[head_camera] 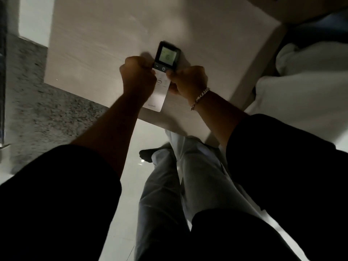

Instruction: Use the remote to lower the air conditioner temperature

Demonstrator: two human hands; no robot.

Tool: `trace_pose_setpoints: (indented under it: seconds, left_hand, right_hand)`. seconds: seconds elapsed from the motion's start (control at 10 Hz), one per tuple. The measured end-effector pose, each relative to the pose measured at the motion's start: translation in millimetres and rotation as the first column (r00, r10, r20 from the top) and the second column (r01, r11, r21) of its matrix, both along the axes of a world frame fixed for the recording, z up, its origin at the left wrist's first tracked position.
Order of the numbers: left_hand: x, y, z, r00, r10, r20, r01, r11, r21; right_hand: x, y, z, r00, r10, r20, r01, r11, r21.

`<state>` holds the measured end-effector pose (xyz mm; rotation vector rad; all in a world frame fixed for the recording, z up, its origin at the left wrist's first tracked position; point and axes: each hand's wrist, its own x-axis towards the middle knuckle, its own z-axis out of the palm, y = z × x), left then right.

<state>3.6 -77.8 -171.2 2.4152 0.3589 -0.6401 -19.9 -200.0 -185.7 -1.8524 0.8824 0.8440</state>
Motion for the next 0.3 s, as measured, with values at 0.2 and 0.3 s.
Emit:
trace_pose_setpoints:
  seconds: [0.2,0.3]
  left_hand:
    - [2.7,3.7,11.5,0.996,-0.078,0.047,0.077,0.997,0.016]
    - [-10.9,6.2,26.2,0.992,-0.120,0.044,0.120,0.993,0.013]
  right_hand:
    - [7.8,-0.1,1.6,0.916,-0.390,-0.096,0.401,0.904,0.151]
    - [2.5,-3.9,6.1,0.875,-0.460,-0.152,0.481,0.863,0.157]
